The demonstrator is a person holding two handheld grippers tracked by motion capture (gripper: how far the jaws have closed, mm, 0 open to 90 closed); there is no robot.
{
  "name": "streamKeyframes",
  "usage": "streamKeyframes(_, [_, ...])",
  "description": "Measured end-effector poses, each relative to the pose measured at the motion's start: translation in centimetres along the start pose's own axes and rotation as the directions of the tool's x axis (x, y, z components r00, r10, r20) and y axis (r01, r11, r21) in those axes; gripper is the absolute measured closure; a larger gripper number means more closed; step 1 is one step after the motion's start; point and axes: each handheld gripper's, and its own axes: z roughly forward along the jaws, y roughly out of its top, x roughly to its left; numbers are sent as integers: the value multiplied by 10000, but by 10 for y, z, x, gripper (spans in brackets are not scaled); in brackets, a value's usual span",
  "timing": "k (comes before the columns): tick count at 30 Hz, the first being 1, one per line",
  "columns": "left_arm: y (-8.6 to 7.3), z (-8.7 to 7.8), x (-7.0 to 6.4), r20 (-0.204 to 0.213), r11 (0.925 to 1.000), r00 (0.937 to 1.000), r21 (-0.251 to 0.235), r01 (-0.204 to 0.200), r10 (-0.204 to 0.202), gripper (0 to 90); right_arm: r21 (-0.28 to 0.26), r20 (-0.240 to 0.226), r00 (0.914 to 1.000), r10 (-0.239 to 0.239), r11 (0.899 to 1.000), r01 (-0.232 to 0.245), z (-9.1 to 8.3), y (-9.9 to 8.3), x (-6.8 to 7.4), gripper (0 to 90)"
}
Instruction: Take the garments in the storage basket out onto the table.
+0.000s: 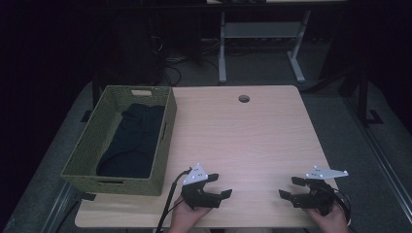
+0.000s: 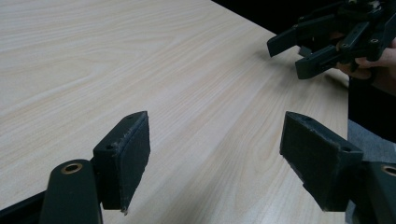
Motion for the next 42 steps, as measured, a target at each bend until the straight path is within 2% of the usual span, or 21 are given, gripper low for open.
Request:
streamKeyframes(5, [4,0,-2,22,9999,9999,39,-137,137,242,-62,-43,10000,27,10000,-28,1,2,-2,206])
streamKeyframes(9, [6,-2,-2,68,9997,9997,3,-249,249,242,62,-19,9999,-138,9999,138,1,1,1,204])
streamKeyframes(12, [6,-3,-2,79,9999,9998,-47,-166,167,241,55,-24,9997,-255,9997,255,2,1,2,204])
streamKeyframes(22, [13,-7,-5,128,9989,9993,-293,-358,362,241,-24,115,9997,-225,9997,225,1,1,4,200])
streamKeyframes(26, [14,-8,-6,192,9988,9993,-370,-316,323,242,-33,165,9995,-266,9996,267,3,2,4,199])
streamKeyframes(33, [14,-7,-9,208,9989,9988,-210,-430,434,243,-131,144,9995,-277,9995,279,1,3,7,196])
streamKeyframes(42, [18,-9,-5,318,9994,9991,-210,-287,293,244,-192,175,9996,-232,9995,236,1,3,7,192])
